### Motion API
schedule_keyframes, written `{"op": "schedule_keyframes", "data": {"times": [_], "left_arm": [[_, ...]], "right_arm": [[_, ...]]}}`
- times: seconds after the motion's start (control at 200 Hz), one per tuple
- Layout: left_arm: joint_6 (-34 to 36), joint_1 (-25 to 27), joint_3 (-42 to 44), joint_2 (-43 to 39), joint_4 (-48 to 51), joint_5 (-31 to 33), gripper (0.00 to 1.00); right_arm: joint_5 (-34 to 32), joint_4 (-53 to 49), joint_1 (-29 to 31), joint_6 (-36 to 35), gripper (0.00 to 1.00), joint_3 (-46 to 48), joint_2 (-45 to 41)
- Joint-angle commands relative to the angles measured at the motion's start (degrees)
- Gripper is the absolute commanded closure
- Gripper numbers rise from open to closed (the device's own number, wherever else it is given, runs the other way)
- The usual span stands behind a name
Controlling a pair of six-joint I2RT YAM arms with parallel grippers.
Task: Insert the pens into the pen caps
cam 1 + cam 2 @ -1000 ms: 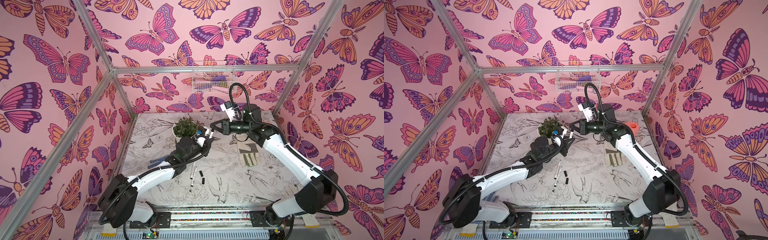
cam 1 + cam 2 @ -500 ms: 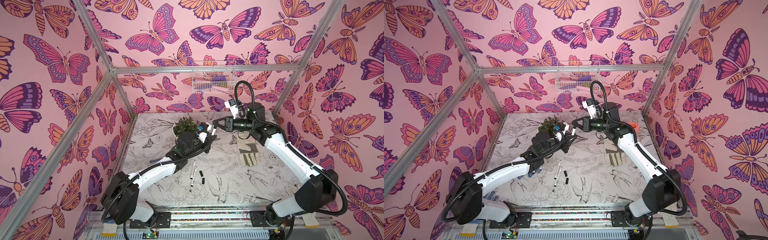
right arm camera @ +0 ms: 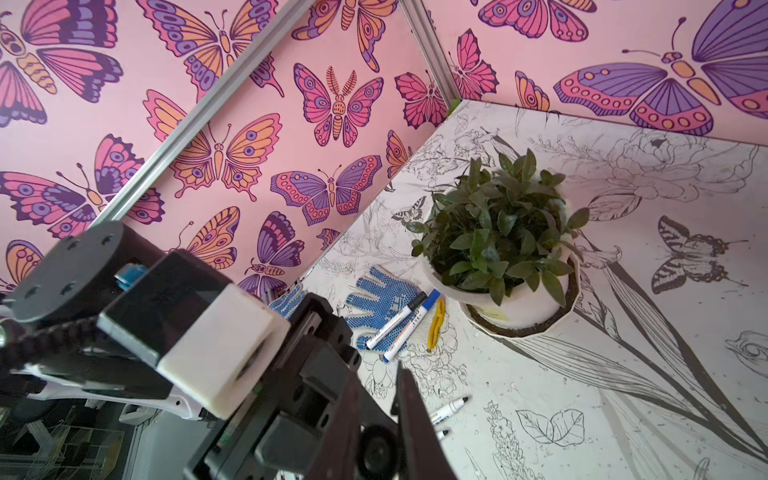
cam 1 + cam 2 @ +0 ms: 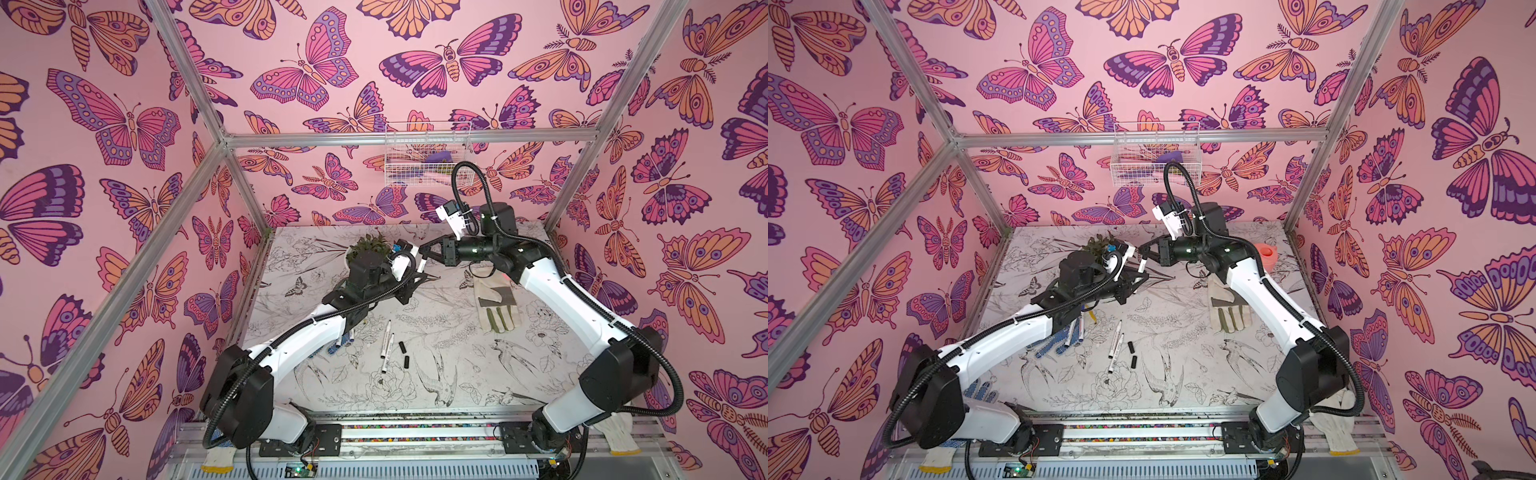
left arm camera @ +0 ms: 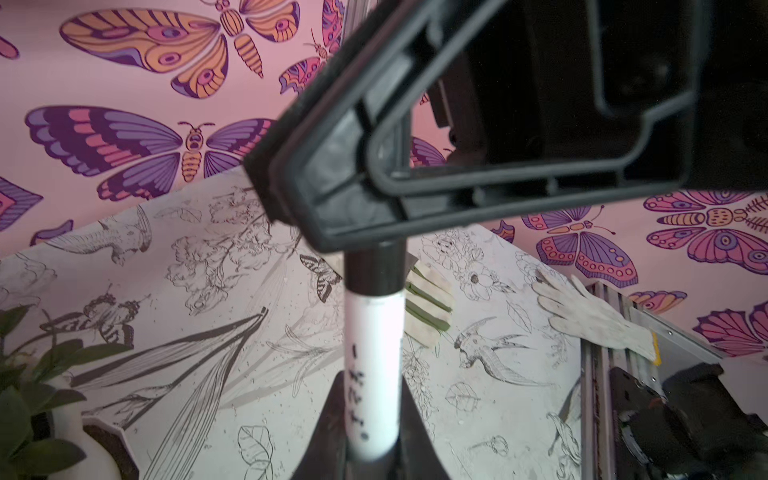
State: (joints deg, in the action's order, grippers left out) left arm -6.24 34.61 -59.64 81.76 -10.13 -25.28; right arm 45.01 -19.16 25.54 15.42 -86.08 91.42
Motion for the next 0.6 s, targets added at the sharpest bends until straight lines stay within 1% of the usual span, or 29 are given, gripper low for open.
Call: {"op": "schedule_keyframes", "data": {"times": [0.0,0.135,0.22,0.341,0.386,0.506,0.596], "left_arm": [[1.0,-0.8,-11.2,-5.1,-50.0,-2.4,1.00],[1.5,-0.8,-10.7,-5.5,-48.5,-2.6,1.00],[1.3,-0.8,-10.2,-5.1,-49.1,-2.1,1.00],[1.1,-0.8,-10.9,-3.7,-50.4,-1.1,1.00],[1.6,-0.8,-11.3,-3.2,-50.8,-0.7,1.00],[1.6,-1.7,-12.7,-1.9,-51.8,0.3,1.00],[0.7,-2.4,-12.7,-1.8,-51.8,0.7,1.00]], "right_arm": [[7.3,-25.6,5.4,-2.5,1.00,6.0,4.3],[9.7,-22.9,3.2,0.0,1.00,6.7,3.8],[10.4,-23.0,4.1,-0.4,1.00,6.7,4.3],[8.8,-26.3,7.3,-3.9,1.00,6.0,5.4],[8.4,-26.3,7.8,-4.3,1.00,6.4,5.5],[7.7,-25.3,7.4,-3.6,1.00,7.5,5.0],[9.1,-23.7,6.2,-2.3,1.00,7.8,4.2]]}}
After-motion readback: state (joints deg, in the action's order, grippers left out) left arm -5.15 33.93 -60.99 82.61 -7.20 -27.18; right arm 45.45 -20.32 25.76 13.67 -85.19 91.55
